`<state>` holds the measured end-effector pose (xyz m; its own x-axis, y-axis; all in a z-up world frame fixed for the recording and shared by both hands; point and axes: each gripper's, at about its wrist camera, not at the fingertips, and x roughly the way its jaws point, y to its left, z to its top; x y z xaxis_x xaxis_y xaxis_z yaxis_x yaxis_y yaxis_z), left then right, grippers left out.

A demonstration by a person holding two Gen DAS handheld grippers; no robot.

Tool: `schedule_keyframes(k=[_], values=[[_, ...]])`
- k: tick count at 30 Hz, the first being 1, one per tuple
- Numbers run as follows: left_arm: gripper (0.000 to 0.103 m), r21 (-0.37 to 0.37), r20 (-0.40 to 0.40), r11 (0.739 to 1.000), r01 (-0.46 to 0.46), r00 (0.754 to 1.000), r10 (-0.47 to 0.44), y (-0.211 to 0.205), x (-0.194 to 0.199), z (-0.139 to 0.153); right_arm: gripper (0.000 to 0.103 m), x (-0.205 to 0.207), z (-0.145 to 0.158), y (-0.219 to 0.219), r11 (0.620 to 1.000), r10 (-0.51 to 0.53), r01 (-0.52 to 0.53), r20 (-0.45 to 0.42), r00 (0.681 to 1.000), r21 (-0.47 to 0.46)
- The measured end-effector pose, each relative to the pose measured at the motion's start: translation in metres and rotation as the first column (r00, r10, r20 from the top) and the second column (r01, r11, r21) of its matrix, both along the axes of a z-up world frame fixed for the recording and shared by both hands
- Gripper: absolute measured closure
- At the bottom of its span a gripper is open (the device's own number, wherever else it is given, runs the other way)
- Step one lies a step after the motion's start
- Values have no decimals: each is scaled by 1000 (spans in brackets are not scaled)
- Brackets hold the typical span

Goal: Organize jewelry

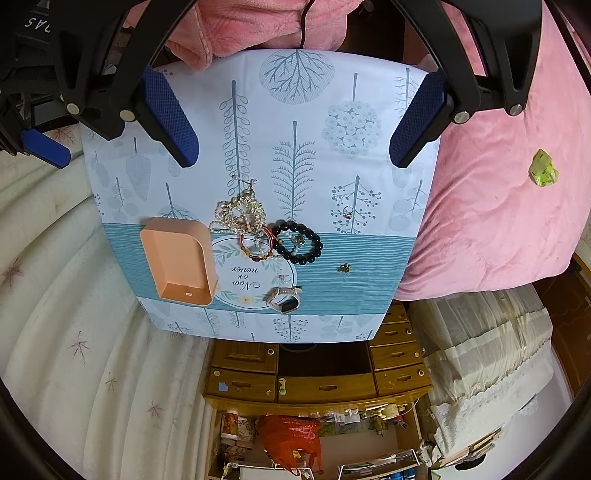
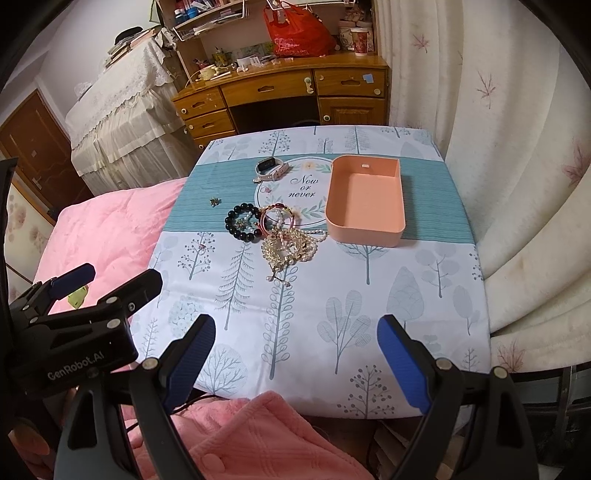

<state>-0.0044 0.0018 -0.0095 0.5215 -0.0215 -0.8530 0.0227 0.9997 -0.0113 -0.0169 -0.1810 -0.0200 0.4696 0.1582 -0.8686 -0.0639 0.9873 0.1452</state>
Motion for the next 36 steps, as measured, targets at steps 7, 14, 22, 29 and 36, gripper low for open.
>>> schedule_keyframes(k=[7, 14, 22, 29, 36], values=[[1, 1, 2, 1000, 8, 1000, -8, -2, 0, -2, 13, -4, 4, 2, 1000, -10, 10, -1, 1000, -6], [1, 5, 9, 1000, 8, 1000, -8, -4, 0, -1, 13, -3, 5, 1, 1000, -17, 17, -6, 1000, -6], [1, 8, 12, 1000, -2, 1000, 2, -1, -3, 1, 13, -4, 0, 4, 1000, -10, 10, -4, 1000, -11], [1, 16, 15, 1000, -1, 1000, 1, 2, -7, 3, 13, -5, -1, 5, 1000, -12, 12, -4, 1000, -9], [1, 89, 32, 996, 6, 999, -9, -1, -14, 13, 13, -6, -4, 6, 999, -21, 21, -15, 1000, 28]])
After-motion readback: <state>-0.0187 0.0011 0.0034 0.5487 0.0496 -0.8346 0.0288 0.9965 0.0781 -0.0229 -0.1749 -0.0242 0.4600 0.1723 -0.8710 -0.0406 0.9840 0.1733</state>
